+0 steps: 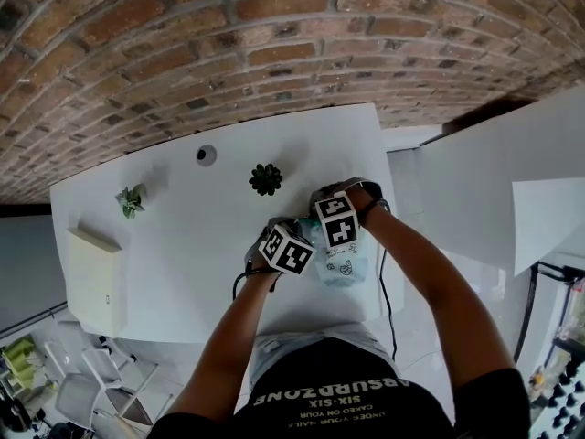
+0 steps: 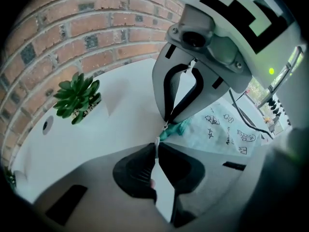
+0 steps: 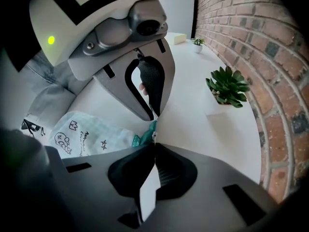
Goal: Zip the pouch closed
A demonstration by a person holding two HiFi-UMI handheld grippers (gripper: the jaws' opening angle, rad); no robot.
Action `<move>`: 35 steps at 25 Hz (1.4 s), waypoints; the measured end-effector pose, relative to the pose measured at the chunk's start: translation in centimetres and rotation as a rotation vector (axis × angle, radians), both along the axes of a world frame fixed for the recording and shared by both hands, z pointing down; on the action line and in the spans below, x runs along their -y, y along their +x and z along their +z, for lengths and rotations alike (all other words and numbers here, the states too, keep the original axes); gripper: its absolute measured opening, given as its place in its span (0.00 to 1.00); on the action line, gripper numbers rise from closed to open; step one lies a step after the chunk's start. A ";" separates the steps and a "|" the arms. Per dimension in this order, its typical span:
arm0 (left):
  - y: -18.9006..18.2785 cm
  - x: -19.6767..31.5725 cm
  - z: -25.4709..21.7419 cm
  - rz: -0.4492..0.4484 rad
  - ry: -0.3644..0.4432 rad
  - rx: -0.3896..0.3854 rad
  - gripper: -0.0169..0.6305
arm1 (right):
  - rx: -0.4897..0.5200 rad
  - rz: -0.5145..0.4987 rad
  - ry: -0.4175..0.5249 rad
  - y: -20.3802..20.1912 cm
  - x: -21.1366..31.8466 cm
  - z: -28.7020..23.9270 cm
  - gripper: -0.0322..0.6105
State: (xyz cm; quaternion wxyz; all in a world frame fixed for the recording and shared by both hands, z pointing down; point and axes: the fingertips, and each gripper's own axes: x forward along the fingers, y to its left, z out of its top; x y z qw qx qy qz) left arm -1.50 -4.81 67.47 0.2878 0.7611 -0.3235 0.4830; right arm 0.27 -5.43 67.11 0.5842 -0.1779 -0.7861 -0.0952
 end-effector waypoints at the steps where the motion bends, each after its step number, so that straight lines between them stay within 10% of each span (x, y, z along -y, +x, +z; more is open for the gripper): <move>1: 0.0 0.0 0.0 -0.012 -0.007 -0.009 0.07 | 0.000 0.005 0.008 0.1 -0.1 -0.1 0.05; 35: -0.2 0.2 -0.1 -0.089 -0.027 -0.084 0.06 | -0.053 0.005 0.071 1.9 0.1 -1.3 0.05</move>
